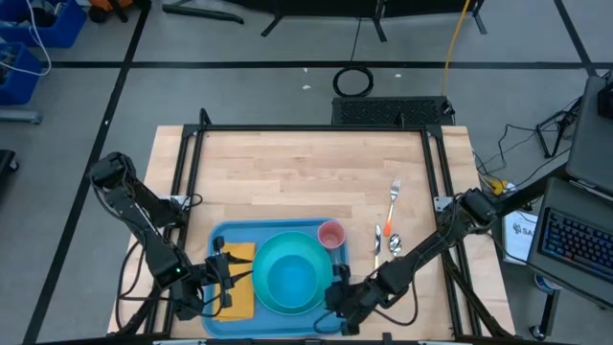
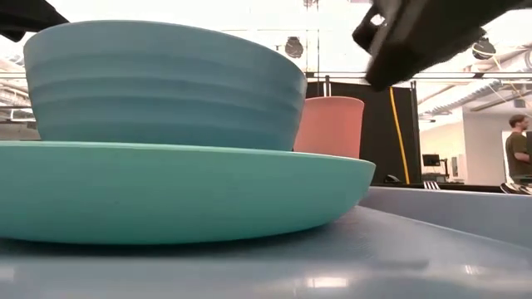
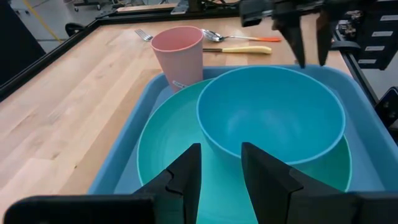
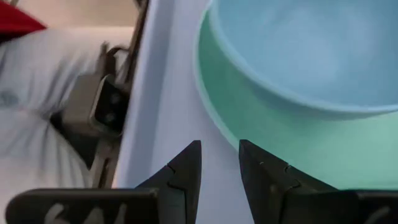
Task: Set up tray
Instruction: Adjust the green plate on the blue tray
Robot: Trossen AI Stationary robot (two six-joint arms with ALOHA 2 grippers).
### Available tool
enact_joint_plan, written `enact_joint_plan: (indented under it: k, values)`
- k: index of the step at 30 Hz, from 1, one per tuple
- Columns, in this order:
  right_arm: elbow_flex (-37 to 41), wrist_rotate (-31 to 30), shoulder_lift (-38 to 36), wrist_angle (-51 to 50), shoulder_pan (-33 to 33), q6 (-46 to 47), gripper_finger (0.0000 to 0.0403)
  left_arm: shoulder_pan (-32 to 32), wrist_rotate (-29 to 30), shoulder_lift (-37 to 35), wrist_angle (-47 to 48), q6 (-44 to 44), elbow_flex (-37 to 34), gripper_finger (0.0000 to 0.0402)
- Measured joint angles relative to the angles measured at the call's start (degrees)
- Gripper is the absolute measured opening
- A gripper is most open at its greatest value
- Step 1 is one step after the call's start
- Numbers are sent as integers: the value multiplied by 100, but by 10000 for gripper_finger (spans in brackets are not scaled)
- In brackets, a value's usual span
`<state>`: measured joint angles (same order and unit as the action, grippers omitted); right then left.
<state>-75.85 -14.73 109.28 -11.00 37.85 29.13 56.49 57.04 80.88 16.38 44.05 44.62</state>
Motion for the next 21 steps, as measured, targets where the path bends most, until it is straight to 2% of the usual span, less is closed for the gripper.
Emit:
enact_joint_plan:
  k: [5, 15, 21]
  values:
    - [0, -10, 2, 13, 164, -386, 114, 0, 2, 0, 0, -4, 0, 120]
    - [0, -257, 502, 606, 58, -905, 179, -29, 2, 0, -17, -2, 0, 120]
    - [0, -335, 485, 653, 39, -999, 181, -28, 0, 0, -13, -7, 0, 120]
